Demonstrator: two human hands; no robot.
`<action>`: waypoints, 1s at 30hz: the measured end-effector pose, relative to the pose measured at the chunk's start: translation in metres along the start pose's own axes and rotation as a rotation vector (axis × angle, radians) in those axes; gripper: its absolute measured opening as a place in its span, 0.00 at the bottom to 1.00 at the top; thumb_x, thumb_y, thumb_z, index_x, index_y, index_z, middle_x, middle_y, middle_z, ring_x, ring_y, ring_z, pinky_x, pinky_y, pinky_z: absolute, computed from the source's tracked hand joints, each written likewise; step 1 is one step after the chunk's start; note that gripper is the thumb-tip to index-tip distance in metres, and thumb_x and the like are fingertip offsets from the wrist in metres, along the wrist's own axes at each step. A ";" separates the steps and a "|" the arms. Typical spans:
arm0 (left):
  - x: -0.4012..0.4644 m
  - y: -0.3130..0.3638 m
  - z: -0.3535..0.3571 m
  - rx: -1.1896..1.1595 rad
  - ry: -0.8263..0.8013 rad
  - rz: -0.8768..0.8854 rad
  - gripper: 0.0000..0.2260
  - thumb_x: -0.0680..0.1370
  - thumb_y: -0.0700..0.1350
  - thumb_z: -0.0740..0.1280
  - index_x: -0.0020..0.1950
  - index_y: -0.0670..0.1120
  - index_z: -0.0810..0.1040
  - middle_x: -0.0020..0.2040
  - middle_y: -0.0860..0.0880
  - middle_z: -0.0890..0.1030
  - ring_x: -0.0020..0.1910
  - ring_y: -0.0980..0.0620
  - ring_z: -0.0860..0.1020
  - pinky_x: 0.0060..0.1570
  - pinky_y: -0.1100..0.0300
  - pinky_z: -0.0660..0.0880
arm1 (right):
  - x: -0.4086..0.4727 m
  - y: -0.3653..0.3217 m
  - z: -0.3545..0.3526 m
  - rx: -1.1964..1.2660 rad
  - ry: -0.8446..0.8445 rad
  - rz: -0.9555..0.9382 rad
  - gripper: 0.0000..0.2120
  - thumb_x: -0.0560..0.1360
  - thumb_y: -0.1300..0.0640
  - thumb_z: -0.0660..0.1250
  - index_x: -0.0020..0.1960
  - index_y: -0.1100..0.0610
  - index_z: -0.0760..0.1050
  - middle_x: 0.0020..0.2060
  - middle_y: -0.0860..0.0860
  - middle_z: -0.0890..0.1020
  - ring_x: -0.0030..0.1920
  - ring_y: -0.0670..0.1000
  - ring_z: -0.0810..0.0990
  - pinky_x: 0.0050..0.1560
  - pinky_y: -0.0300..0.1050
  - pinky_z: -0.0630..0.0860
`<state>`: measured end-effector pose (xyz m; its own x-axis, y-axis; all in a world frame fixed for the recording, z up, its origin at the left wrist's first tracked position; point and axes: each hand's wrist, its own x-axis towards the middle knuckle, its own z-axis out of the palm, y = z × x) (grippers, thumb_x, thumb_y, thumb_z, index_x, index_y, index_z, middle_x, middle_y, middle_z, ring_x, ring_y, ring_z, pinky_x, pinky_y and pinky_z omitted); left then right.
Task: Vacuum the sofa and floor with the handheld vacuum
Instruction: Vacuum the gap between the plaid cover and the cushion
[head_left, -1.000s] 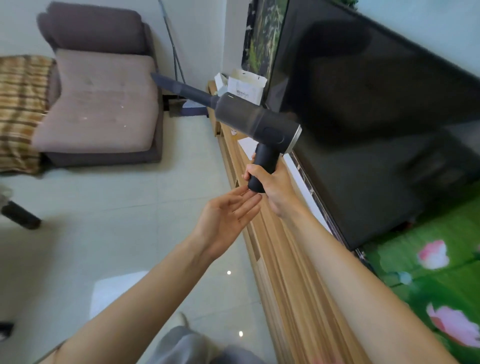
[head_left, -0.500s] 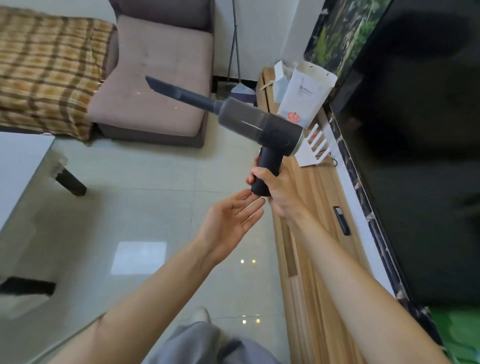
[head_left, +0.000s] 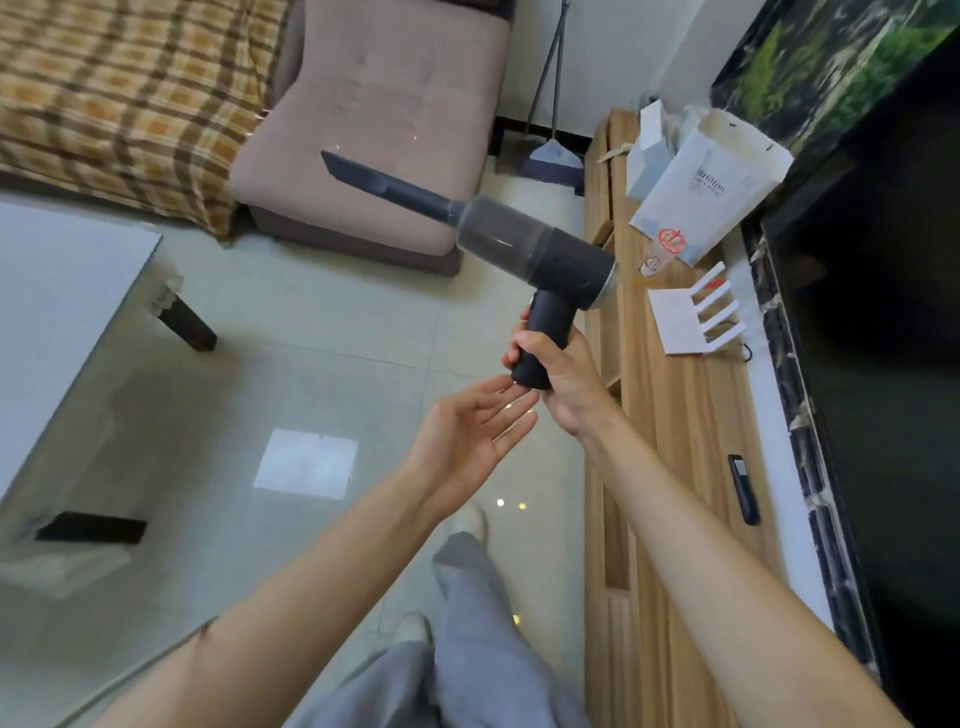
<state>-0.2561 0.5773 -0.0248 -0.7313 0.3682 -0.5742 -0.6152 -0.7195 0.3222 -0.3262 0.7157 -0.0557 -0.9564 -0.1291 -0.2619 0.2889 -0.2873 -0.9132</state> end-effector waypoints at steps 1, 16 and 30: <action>0.009 0.007 0.001 -0.008 0.010 0.004 0.17 0.78 0.33 0.55 0.67 0.34 0.69 0.64 0.36 0.75 0.64 0.42 0.76 0.65 0.50 0.71 | 0.013 -0.001 0.000 -0.001 -0.006 0.008 0.11 0.70 0.62 0.69 0.51 0.57 0.71 0.34 0.50 0.76 0.35 0.48 0.76 0.45 0.46 0.77; 0.180 0.148 0.067 -0.070 0.083 0.095 0.16 0.79 0.34 0.56 0.66 0.35 0.70 0.64 0.36 0.76 0.64 0.41 0.76 0.65 0.50 0.71 | 0.256 -0.057 -0.001 -0.027 -0.110 0.039 0.10 0.71 0.64 0.68 0.49 0.57 0.71 0.33 0.52 0.76 0.35 0.49 0.76 0.42 0.45 0.74; 0.289 0.280 0.062 -0.130 0.112 0.084 0.15 0.78 0.34 0.56 0.65 0.34 0.71 0.64 0.36 0.76 0.63 0.41 0.76 0.65 0.49 0.71 | 0.424 -0.061 0.041 -0.048 -0.126 0.064 0.09 0.71 0.65 0.66 0.49 0.58 0.70 0.33 0.52 0.75 0.34 0.49 0.76 0.45 0.45 0.75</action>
<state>-0.6580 0.5188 -0.0542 -0.7367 0.2409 -0.6318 -0.5047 -0.8178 0.2767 -0.7480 0.6398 -0.0982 -0.9222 -0.2651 -0.2815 0.3439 -0.2292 -0.9106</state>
